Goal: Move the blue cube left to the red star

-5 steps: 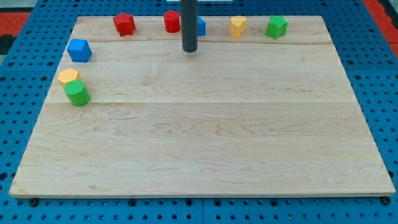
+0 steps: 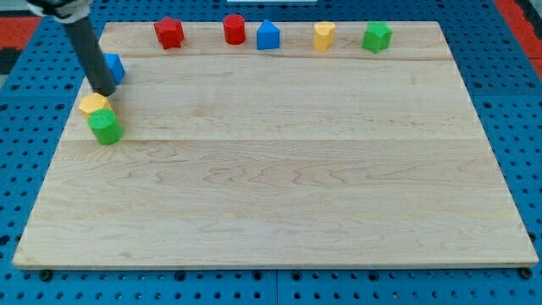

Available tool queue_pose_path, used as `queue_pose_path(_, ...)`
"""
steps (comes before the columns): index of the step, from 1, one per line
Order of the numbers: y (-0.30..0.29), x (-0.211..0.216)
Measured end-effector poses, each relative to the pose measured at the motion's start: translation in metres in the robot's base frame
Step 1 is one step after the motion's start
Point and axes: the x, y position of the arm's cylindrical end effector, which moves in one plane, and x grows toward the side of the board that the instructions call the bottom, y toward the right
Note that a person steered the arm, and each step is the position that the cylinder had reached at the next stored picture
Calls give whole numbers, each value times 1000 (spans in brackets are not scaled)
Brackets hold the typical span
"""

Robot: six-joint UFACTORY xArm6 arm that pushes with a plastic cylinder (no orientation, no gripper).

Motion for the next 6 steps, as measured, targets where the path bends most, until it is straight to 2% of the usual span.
queue_pose_path(1, -14, -6)
queue_pose_path(3, 0, -17)
queue_pose_path(6, 21, -76)
